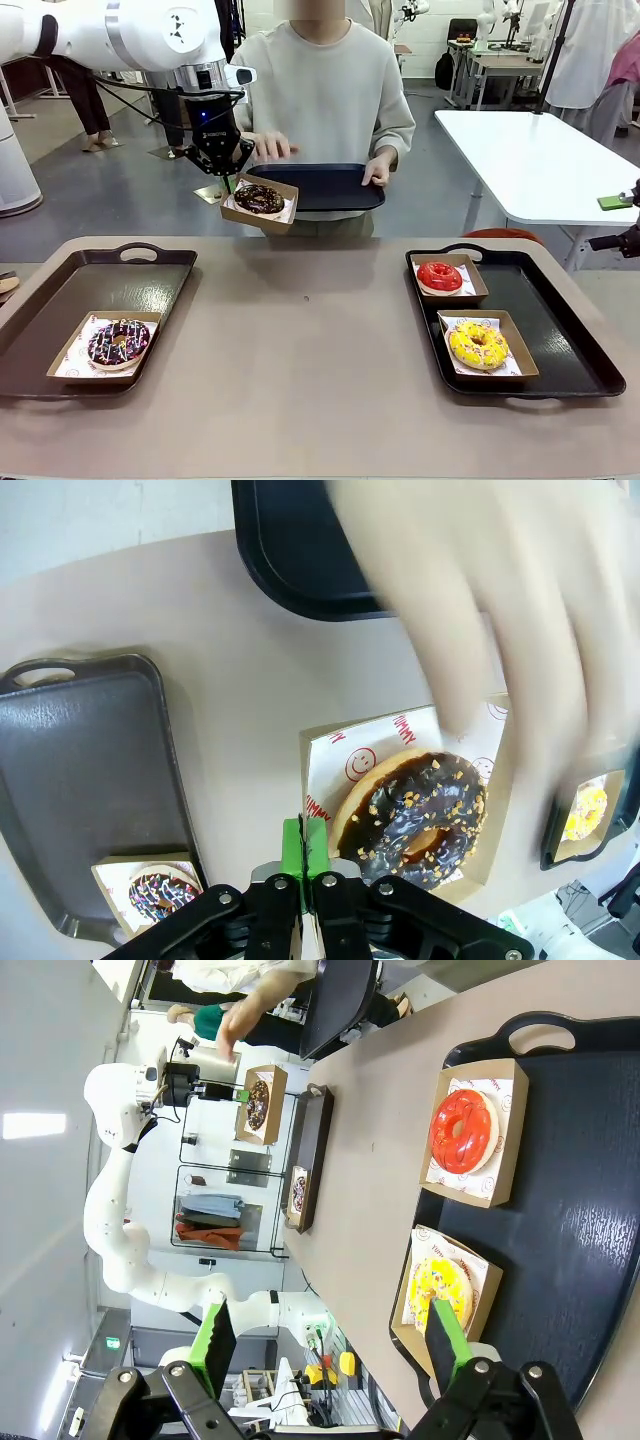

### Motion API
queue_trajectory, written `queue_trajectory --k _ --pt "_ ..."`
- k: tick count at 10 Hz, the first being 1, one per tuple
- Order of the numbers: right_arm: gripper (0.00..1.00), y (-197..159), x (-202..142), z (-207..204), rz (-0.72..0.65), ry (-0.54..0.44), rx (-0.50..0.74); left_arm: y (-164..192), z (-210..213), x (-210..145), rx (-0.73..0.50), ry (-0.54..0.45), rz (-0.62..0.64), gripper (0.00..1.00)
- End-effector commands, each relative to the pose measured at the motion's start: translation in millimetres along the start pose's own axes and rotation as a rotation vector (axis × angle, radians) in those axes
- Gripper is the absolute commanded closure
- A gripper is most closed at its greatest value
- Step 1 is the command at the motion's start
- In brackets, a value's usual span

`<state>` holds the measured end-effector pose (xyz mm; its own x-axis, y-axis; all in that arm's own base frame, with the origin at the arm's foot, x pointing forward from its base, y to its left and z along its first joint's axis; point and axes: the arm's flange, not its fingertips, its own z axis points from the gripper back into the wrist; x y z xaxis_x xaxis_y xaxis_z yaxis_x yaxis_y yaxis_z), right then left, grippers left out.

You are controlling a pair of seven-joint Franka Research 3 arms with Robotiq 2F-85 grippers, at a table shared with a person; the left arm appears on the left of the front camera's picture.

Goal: Individually package the donuts and arrange them on the tray.
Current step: Place the picked Paper togo box on the Handle tray.

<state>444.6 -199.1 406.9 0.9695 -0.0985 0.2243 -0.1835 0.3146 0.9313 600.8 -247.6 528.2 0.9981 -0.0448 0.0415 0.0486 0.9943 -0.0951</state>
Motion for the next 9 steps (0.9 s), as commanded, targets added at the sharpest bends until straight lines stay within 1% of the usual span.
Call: queue_trajectory --k 1,6,7,8,9 --pt "0.0 1.4 0.1 0.4 0.008 0.005 0.008 0.7 -0.7 -1.5 0.01 0.0 -0.007 1.0" --pt "0.0 1.4 0.1 0.4 0.008 0.005 0.008 0.0 -0.1 0.0 0.0 0.0 0.0 0.99" --pt "0.0 1.4 0.1 0.4 0.008 0.005 0.008 15.2 12.2 -15.1 -0.042 0.016 -0.023 0.99" --pt "0.0 1.4 0.1 0.4 0.008 0.005 0.008 36.7 25.2 -30.9 -0.055 0.026 -0.052 0.99" --pt "0.0 1.4 0.1 0.4 0.008 0.005 0.008 63.9 37.5 -44.6 -0.024 0.018 -0.067 0.99"
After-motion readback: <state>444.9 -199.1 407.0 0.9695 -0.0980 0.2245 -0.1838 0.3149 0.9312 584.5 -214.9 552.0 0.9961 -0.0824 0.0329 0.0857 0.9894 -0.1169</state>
